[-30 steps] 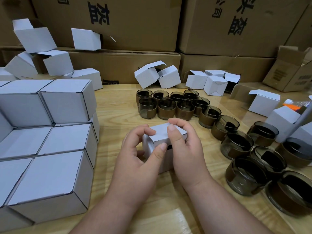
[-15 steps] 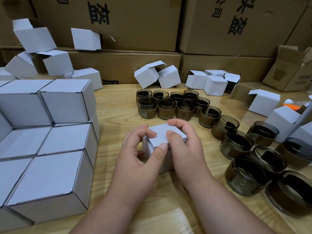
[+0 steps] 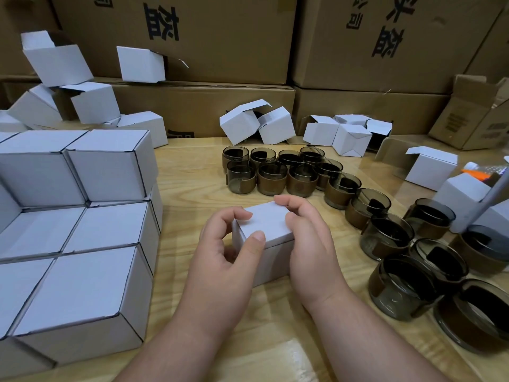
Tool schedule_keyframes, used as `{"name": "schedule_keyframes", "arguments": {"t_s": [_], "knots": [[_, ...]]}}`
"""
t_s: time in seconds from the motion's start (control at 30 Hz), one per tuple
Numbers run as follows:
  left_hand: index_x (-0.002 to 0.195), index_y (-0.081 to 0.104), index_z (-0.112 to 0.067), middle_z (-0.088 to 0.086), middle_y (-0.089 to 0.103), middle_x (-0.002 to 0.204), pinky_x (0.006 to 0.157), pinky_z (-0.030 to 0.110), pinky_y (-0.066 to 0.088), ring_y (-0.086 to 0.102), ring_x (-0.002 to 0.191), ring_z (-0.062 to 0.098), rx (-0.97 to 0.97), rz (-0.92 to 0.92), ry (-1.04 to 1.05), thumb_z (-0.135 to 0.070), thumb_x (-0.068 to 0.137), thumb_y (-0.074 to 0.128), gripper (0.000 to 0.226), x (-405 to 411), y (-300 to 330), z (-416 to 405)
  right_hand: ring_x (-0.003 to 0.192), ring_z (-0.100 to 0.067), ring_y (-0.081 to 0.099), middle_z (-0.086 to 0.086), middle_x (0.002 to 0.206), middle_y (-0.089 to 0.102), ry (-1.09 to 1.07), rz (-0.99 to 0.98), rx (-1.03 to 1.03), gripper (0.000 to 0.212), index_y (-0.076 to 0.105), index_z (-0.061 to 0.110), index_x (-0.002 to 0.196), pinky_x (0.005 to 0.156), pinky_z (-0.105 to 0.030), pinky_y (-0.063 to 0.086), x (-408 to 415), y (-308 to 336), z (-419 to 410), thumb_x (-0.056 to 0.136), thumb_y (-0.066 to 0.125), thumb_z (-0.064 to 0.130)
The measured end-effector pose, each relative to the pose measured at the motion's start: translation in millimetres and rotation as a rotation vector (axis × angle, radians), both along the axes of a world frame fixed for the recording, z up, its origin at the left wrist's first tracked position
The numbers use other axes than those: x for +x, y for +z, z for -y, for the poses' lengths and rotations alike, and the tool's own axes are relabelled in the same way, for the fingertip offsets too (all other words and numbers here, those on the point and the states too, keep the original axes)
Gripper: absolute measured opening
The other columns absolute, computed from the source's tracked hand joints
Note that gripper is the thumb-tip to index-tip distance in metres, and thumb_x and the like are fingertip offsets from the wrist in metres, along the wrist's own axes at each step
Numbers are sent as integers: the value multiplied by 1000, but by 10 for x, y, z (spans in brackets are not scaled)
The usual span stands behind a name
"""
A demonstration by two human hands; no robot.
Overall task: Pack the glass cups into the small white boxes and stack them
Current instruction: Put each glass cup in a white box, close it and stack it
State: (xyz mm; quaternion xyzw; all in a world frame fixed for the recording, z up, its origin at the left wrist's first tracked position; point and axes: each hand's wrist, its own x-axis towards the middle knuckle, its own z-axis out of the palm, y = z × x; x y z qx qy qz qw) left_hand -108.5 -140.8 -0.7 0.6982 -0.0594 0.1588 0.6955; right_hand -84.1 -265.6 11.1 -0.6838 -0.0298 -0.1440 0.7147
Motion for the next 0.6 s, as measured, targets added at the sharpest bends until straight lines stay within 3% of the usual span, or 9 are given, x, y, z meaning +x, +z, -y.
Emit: {"name": "schedule_keyframes", "arguments": {"t_s": [0.13, 0.27, 0.43, 0.53, 0.6], "knots": [[106, 60, -45, -30, 63, 117, 69, 19, 55, 63, 88, -7, 8, -27, 6, -34, 79, 63, 29, 7, -6, 0, 82, 15, 58, 23, 97, 70, -1, -41, 28, 40, 71, 28, 104, 63, -3, 42, -6, 20, 29, 76, 43, 26], [107, 59, -48, -32, 63, 112, 67, 23, 55, 67, 81, 13, 21, -69, 4, -35, 78, 61, 33, -7, 1, 0, 79, 8, 64, 17, 101, 73, 28, -76, 37, 44, 70, 30, 106, 60, -7, 45, -18, 26, 53, 71, 45, 22], [108, 58, -49, -32, 65, 105, 66, 22, 54, 66, 81, 17, 23, -91, -4, -34, 77, 60, 35, -10, 11, 5, 85, 2, 66, 18, 108, 72, 118, -102, 17, 45, 70, 42, 103, 62, -12, 48, -51, 34, 118, 69, 49, 23], [109, 57, -48, -28, 66, 104, 70, 23, 53, 65, 82, 18, 17, -95, -5, -34, 77, 59, 35, -3, -6, -3, 90, 7, 64, 29, 108, 67, 240, -105, -130, 46, 67, 52, 110, 67, -9, 47, -111, 33, 162, 72, 56, 29], [109, 58, -48, -27, 66, 103, 67, 18, 51, 65, 81, 14, -14, -88, -8, -32, 78, 56, 34, 3, -18, -7, 105, 12, 59, 37, 116, 60, 308, -76, -270, 48, 61, 57, 118, 78, -8, 48, -158, 37, 200, 76, 66, 36]]}}
